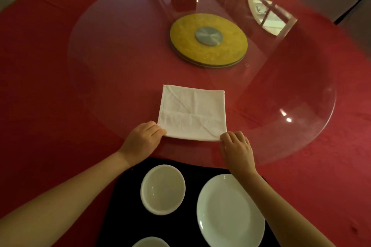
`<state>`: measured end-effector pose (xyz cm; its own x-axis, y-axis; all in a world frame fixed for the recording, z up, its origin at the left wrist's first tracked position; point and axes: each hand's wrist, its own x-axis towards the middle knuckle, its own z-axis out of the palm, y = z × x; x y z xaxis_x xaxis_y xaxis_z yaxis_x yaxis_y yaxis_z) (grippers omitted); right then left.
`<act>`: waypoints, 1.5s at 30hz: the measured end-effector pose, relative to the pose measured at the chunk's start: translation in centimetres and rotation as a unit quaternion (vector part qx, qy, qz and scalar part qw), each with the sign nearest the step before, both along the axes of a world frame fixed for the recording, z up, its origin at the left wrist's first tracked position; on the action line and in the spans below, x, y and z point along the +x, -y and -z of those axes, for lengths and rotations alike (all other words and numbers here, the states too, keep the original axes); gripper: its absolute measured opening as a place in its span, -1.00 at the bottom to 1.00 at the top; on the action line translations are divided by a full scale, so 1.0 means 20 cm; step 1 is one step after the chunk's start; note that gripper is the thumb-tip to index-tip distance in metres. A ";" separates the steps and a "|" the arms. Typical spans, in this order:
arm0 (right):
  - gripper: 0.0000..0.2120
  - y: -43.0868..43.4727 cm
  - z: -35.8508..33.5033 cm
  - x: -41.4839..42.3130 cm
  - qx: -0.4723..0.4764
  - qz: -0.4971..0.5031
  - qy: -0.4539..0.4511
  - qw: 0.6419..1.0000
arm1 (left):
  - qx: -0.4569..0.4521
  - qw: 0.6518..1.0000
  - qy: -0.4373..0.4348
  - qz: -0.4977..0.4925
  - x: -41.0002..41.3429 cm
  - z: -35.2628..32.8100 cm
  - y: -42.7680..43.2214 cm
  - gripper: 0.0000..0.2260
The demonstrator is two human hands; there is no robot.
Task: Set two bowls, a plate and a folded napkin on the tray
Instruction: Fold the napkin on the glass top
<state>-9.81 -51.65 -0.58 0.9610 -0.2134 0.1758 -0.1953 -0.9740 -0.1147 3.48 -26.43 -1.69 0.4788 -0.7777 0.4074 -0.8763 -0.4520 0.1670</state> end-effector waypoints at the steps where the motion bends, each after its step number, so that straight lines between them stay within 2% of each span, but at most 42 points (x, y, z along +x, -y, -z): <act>1: -0.89 -0.01 0.01 -0.04 0.027 0.006 0.000 1.000 | 0.000 1.000 -0.011 -0.006 -0.03 0.00 -0.01 -0.88; 4: -0.98 -0.03 0.02 -0.13 0.131 0.025 0.007 0.991 | 0.005 0.999 -0.048 -0.014 -0.11 0.01 -0.05 -0.86; 6: -0.96 -0.03 0.02 -0.17 0.226 0.052 0.031 0.972 | 0.009 0.997 -0.081 -0.019 -0.15 0.01 -0.06 -0.85; 10: -0.90 -0.02 0.00 -0.16 0.383 0.142 0.074 0.910 | 0.031 0.982 -0.186 0.005 -0.12 -0.03 -0.04 -0.88; 14: -0.86 0.00 -0.04 -0.10 0.477 0.236 0.052 0.845 | 0.030 0.969 -0.246 0.016 0.01 -0.10 0.07 -0.81; 16: -0.87 -0.01 -0.05 -0.08 0.511 0.274 0.060 0.813 | 0.019 0.968 -0.249 0.019 0.07 -0.11 0.18 -0.84; 18: -0.95 -0.03 -0.05 -0.07 0.533 0.320 0.065 0.781 | 0.040 0.967 -0.249 0.025 0.10 -0.10 0.31 -0.78; 20: -0.74 -0.05 -0.04 -0.06 0.536 0.348 0.040 0.768 | 0.099 0.964 -0.245 0.034 0.10 -0.06 0.42 -0.70; 21: -0.70 -0.05 -0.03 -0.05 0.537 0.352 0.025 0.766 | 0.133 0.963 -0.232 0.033 0.09 -0.03 0.45 -0.67; 24: -0.70 -0.05 -0.03 -0.03 0.537 0.361 0.019 0.762 | 0.186 0.964 -0.189 0.017 0.07 0.05 0.47 -0.62; 28: -0.79 -0.04 -0.05 0.00 0.548 0.367 0.071 0.748 | 0.254 0.955 -0.152 -0.010 0.02 0.11 0.46 -0.56; 31: -0.85 -0.07 -0.09 0.04 0.513 0.336 0.133 0.778 | 0.239 0.953 -0.187 -0.013 0.03 0.11 0.49 -0.56; 34: -0.89 -0.14 -0.15 0.10 0.429 0.230 0.204 0.849 | 0.181 0.950 -0.254 -0.003 0.06 0.08 0.50 -0.56; 36: -0.96 -0.21 -0.16 0.13 0.351 0.139 0.205 0.903 | 0.094 0.927 -0.363 -0.021 0.09 0.03 0.52 -0.63; 37: -0.96 -0.24 -0.16 0.15 0.311 0.096 0.197 0.925 | 0.031 0.899 -0.434 -0.047 0.11 0.01 0.52 -0.68; 38: -0.93 -0.28 -0.16 0.16 0.275 0.056 0.193 0.940 | -0.039 0.856 -0.508 -0.085 0.14 -0.03 0.53 -0.70; 40: -0.92 -0.34 -0.15 0.18 0.222 -0.013 0.188 0.957 | -0.155 0.741 -0.633 -0.165 0.19 -0.09 0.55 -0.65; 41: -0.92 -0.37 -0.14 0.17 0.203 -0.038 0.183 0.961 | -0.192 0.689 -0.671 -0.196 0.23 -0.12 0.55 -0.60; 42: -0.93 -0.40 -0.13 0.17 0.187 -0.059 0.177 0.964 | -0.219 0.653 -0.691 -0.218 0.27 -0.13 0.54 -0.56; 43: -0.93 -0.42 -0.12 0.17 0.175 -0.076 0.171 0.966 | -0.235 0.636 -0.697 -0.235 0.30 -0.14 0.54 -0.54; 45: -0.94 -0.44 -0.10 0.15 0.164 -0.101 0.161 0.968 | -0.247 0.634 -0.683 -0.265 0.35 -0.14 0.52 -0.59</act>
